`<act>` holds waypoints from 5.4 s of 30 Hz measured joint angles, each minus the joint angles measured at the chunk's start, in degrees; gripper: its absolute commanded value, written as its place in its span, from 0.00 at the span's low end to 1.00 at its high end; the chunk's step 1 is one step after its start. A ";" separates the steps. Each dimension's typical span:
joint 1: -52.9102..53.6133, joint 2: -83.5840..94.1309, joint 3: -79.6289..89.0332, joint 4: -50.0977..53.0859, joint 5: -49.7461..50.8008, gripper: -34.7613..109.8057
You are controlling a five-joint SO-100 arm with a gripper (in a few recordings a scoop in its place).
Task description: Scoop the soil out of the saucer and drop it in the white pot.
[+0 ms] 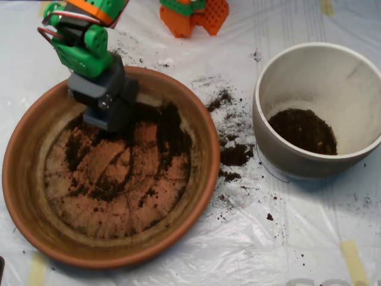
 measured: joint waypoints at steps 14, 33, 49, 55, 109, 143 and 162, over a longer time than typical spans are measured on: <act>-11.07 -4.48 -26.19 22.50 6.94 0.24; -36.83 -1.49 -47.64 36.04 9.40 0.24; -57.30 15.56 -39.73 26.63 1.32 0.24; -63.37 15.38 -37.27 22.76 0.09 0.43; -9.23 2.29 -8.79 12.22 -29.09 0.53; -12.30 3.87 5.89 0.09 -48.96 0.50; -16.00 16.96 18.98 -6.68 -49.31 0.38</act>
